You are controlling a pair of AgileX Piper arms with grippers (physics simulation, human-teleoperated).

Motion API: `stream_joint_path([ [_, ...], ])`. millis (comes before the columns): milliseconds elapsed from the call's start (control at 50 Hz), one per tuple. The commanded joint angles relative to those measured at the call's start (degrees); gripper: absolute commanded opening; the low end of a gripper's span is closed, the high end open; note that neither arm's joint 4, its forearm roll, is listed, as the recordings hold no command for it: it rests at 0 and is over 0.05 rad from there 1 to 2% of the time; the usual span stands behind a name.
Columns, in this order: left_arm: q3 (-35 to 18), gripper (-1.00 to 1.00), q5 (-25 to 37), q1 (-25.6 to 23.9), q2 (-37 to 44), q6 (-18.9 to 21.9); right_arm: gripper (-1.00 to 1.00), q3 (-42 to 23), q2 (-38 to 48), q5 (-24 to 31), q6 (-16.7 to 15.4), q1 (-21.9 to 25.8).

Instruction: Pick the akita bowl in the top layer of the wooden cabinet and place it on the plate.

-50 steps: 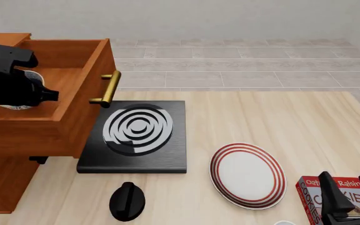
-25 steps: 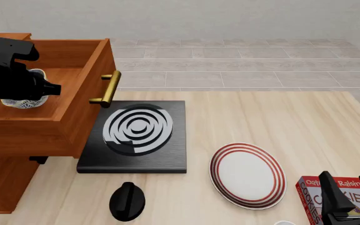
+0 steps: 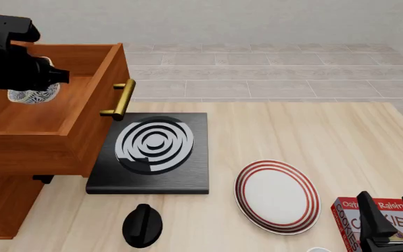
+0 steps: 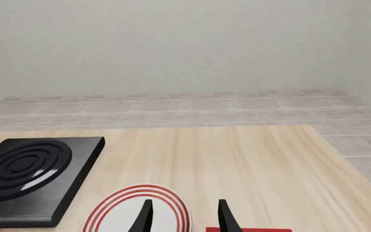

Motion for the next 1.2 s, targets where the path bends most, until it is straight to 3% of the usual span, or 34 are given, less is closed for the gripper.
stream_joint_path([
  [20, -3.9, -1.0, 1.3, -1.0, 0.1, -1.1, 1.0, 0.0, -0.7, 0.7, 0.0, 0.0],
  [540, -11.4, -1.0, 0.6, -3.7, 1.2, 2.8, 1.0, 0.0, -1.5, 1.2, 0.0, -0.3],
  [820, -15.7, -1.0, 0.1, -10.1, 2.5, 4.8, 1.0, 0.0, -2.1, 1.4, -0.1, -0.3],
  [1200, -16.8, -1.0, -1.8, -14.6, 1.8, 9.0, 1.0, 0.0, -3.0, 2.2, -0.4, -0.3],
])
